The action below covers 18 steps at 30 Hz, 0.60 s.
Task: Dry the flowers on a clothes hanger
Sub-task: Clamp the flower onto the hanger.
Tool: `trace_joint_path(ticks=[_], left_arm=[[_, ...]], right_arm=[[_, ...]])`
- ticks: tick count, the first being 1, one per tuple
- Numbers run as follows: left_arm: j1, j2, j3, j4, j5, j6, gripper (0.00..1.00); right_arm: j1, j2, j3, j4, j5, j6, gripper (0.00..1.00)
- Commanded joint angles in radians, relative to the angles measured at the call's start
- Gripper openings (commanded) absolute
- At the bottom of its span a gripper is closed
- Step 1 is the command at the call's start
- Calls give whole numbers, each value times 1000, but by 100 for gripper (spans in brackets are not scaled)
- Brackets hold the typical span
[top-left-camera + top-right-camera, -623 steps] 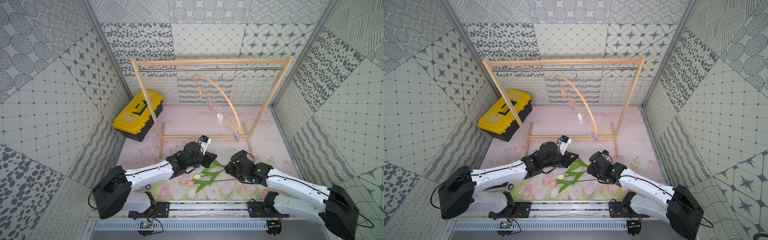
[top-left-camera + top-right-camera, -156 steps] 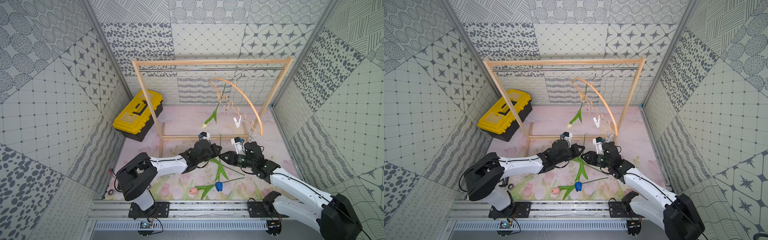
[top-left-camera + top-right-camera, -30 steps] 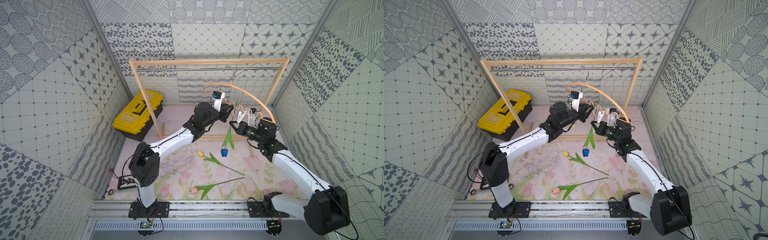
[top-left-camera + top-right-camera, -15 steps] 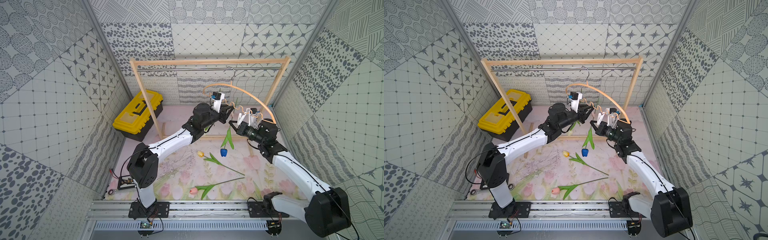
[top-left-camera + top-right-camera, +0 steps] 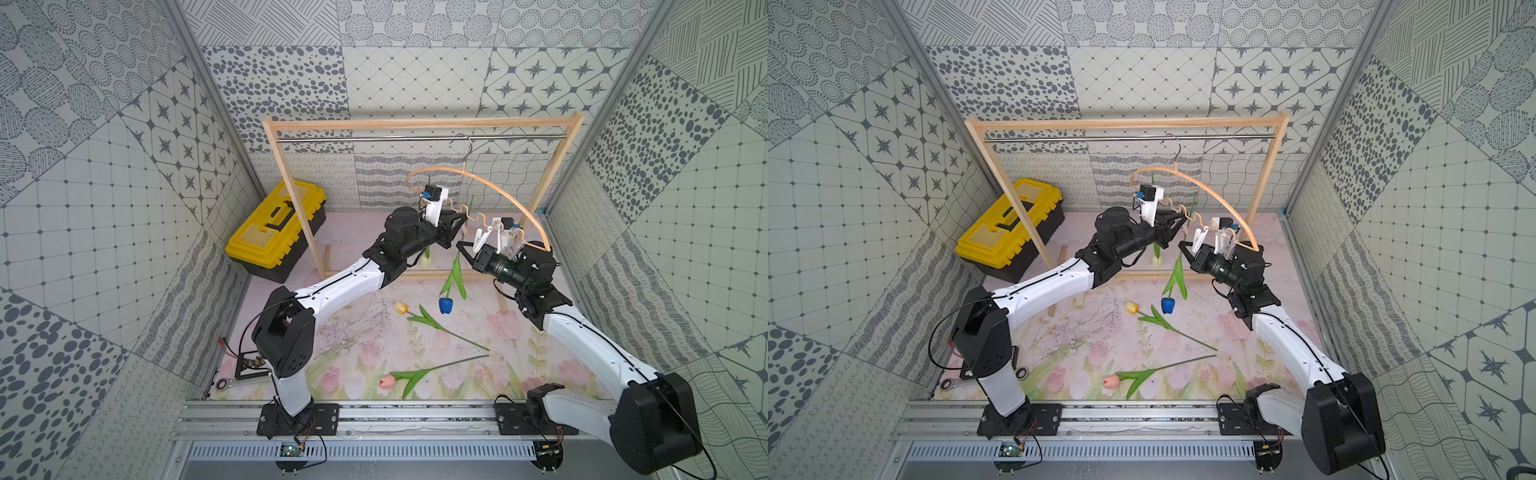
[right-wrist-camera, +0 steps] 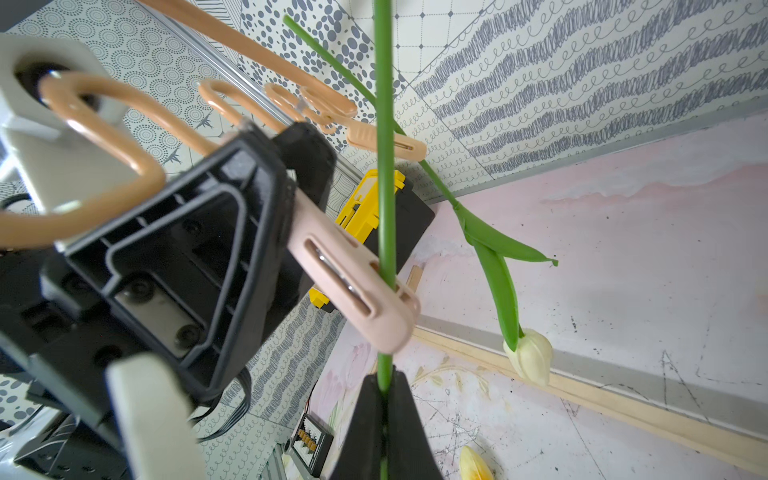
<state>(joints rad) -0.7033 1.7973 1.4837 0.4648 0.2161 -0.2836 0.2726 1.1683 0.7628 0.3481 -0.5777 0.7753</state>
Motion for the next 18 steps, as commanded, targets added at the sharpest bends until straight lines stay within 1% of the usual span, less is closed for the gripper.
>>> trace_joint_path(ticks=[1, 3, 10, 13, 17, 18], left_arm=[[8, -14, -18, -52, -5, 23, 20], [10, -17, -24, -45, 4, 12, 19], [15, -22, -34, -43, 12, 9, 19], [16, -28, -46, -36, 20, 8, 27], [16, -43, -76, -5, 32, 9, 42], [16, -47, -80, 2, 34, 11, 44]], right_arm=[[-4, -15, 10, 148, -27, 14, 0], [-4, -9, 12, 162, -40, 22, 0], [-4, -7, -2, 150, -26, 19, 0], [-4, -5, -4, 146, -22, 18, 0], [-4, 4, 0, 146, -24, 18, 0], [-4, 5, 1, 144, -25, 18, 0]])
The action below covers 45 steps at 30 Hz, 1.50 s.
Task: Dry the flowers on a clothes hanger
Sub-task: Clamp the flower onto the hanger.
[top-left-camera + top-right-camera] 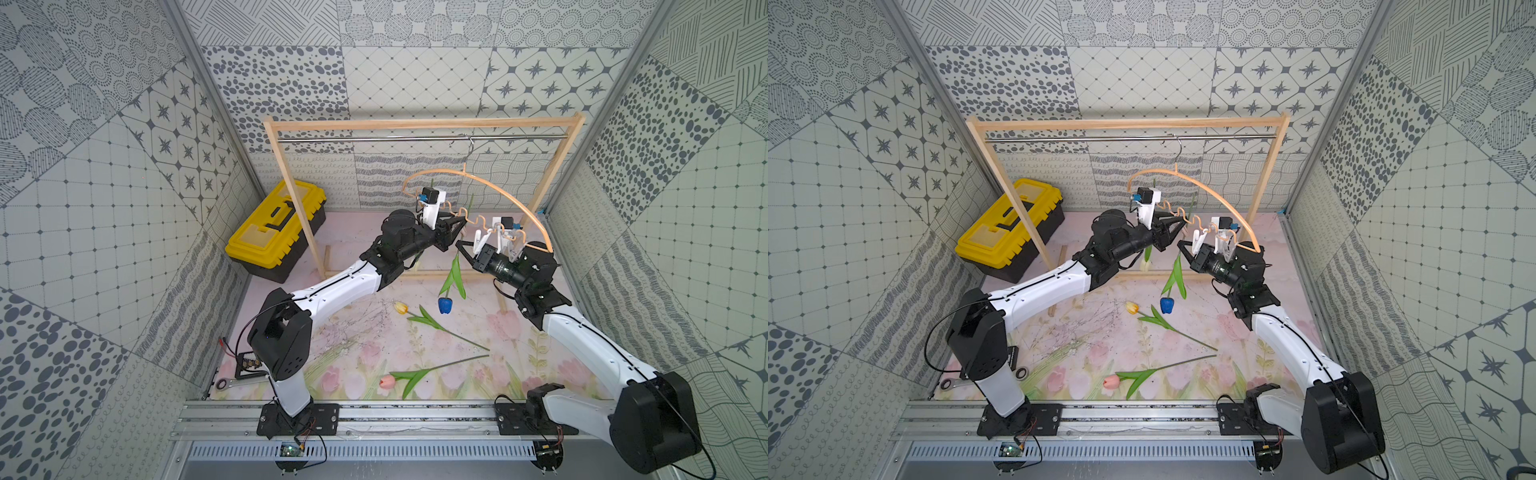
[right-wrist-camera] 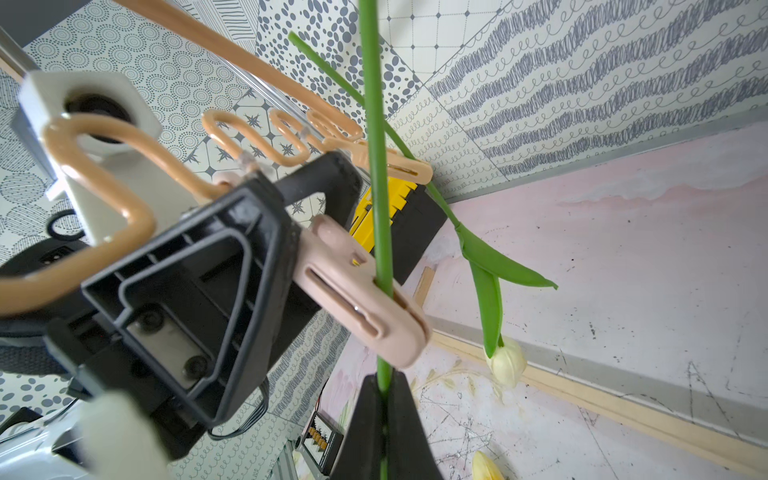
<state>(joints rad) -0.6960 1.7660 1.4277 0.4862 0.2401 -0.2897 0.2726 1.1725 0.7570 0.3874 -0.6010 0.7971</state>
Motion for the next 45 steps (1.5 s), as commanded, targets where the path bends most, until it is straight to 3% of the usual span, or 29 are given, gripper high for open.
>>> trace_joint_path(ticks=[1, 4, 8, 10, 16, 25, 26, 27, 31, 36, 38, 41, 45], left_arm=[[9, -18, -27, -15, 11, 19, 45], [10, -19, -23, -21, 14, 20, 46], [12, -24, -29, -20, 8, 20, 64], [14, -29, -35, -21, 3, 23, 68], [19, -70, -105, -26, -53, 27, 78], [21, -213, -300, -72, -159, 48, 82], [21, -237, -324, -87, -186, 53, 82], [21, -262, -349, -108, -213, 61, 82], [10, -372, -477, -183, -282, 114, 76], [-121, -441, -635, -276, -334, 355, 64], [-226, -404, -604, -408, -362, 453, 60], [-282, -332, -503, -658, -286, 427, 49], [-326, -292, -459, -817, -207, 419, 48]], right_arm=[[-4, 2, 7, 105, -2, -4, 0], [-4, 5, 10, 104, -3, -4, 0], [-4, 6, 6, 91, 4, -11, 0], [-4, 6, 2, 81, 11, -13, 0], [-4, -9, -34, 27, 53, -25, 24], [-6, -110, -93, -230, 193, -99, 40], [-6, -129, -100, -283, 220, -110, 47], [-6, -152, -104, -335, 250, -123, 53], [-6, -264, -114, -583, 398, -154, 55], [-8, -345, -105, -876, 575, -124, 52], [-9, -342, -100, -951, 599, -100, 51], [-11, -330, -82, -1041, 638, -68, 50], [-19, -341, -71, -1091, 669, -50, 50]])
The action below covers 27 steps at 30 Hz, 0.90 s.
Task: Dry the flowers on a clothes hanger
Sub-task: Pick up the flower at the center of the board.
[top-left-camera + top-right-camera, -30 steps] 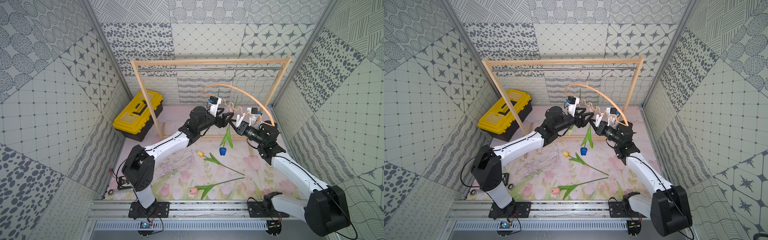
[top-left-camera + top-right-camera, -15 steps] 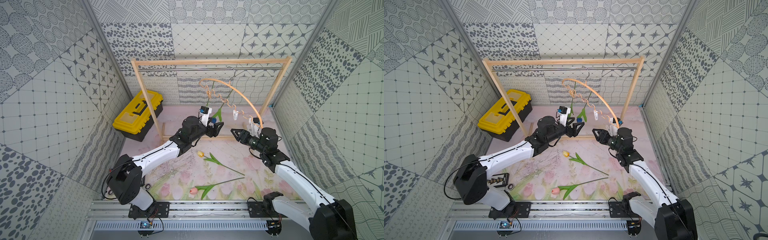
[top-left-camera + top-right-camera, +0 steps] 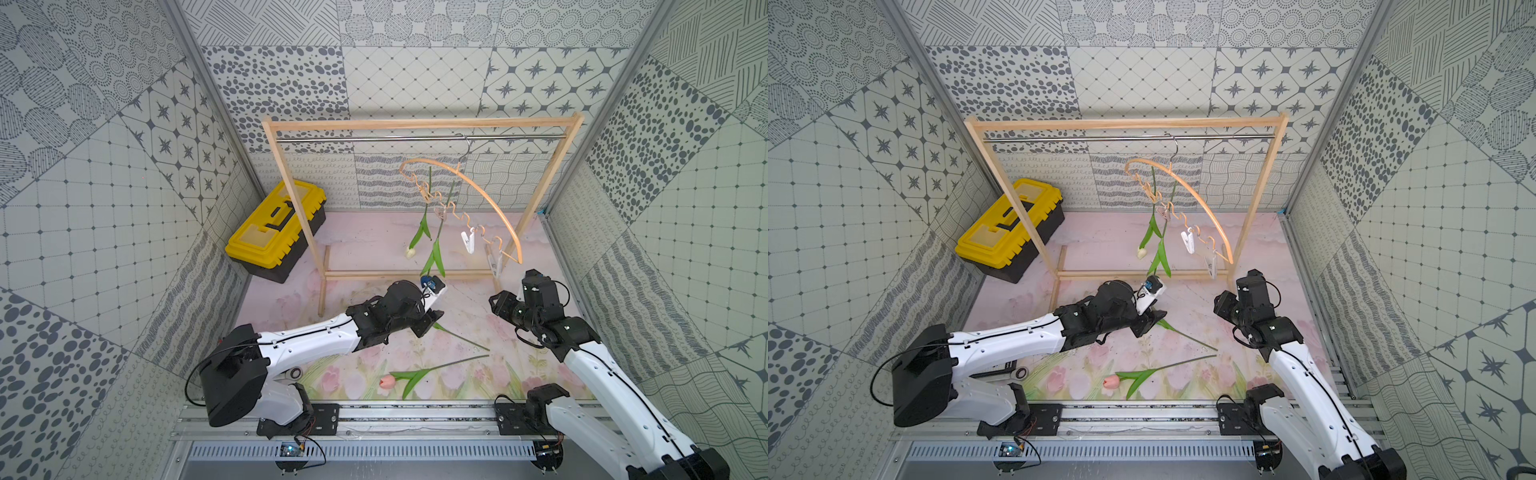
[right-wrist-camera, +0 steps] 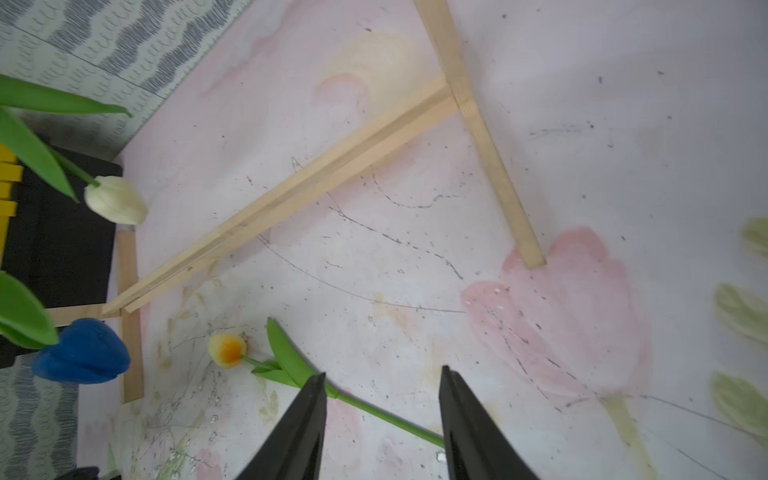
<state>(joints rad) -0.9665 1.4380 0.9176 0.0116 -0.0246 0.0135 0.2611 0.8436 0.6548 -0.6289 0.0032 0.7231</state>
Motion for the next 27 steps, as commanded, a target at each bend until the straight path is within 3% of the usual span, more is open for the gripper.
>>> trace_joint_path(ticks=[1, 3, 8, 16, 27], left_arm=[[-68, 47, 61, -367, 72, 118, 49], [-101, 81, 75, -395, 94, 122, 48], [-177, 234, 132, -499, 67, 129, 33], [-217, 328, 173, -481, 89, 158, 30], [-233, 470, 201, -353, -26, 200, 21]], right_arm=[[-13, -17, 32, -79, 70, 24, 50], [-23, -18, 31, -77, 65, 26, 49], [-46, -18, 28, -69, 38, 33, 48], [-69, -25, 18, -56, 10, 31, 47], [-81, -49, 6, -42, -37, 37, 41]])
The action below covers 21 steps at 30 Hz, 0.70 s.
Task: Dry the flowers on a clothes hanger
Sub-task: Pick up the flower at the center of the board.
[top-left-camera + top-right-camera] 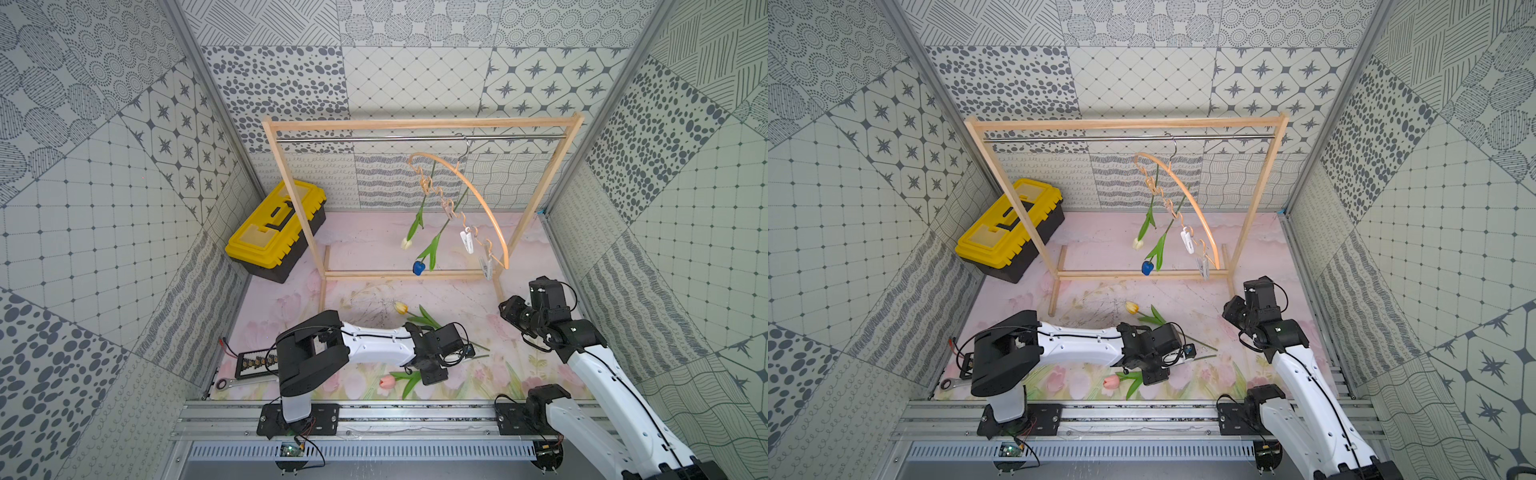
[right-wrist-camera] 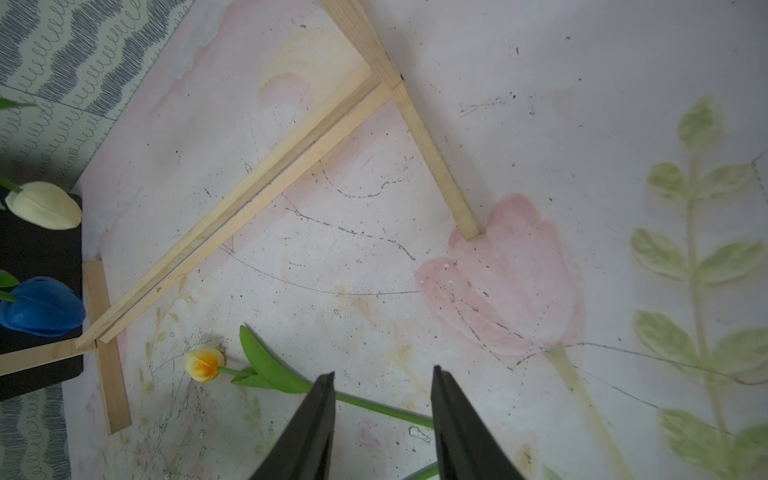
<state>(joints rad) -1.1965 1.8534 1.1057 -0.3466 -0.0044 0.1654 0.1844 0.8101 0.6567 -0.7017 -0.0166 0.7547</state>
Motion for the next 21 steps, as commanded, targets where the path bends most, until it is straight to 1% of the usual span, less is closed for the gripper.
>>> trace_joint_path(ticks=[1, 4, 7, 13, 18, 21], left_arm=[[-4, 66, 21, 8, -45, 51, 19], [-3, 91, 40, 9, -30, 55, 11], [-2, 99, 39, 9, -25, 54, 0], [4, 45, 18, 19, 21, 44, 0], [11, -78, 45, -37, 133, 66, 0], [69, -174, 43, -24, 210, 13, 0]], right_arm=[[-5, -17, 4, 30, -18, 4, 40], [-6, -26, 8, 22, -19, 1, 37], [-6, -38, 12, 9, -16, -1, 35], [-8, -58, 17, 5, -18, -2, 34], [-10, -87, 15, 22, -31, -3, 33], [-11, -127, 12, 56, -69, -16, 33]])
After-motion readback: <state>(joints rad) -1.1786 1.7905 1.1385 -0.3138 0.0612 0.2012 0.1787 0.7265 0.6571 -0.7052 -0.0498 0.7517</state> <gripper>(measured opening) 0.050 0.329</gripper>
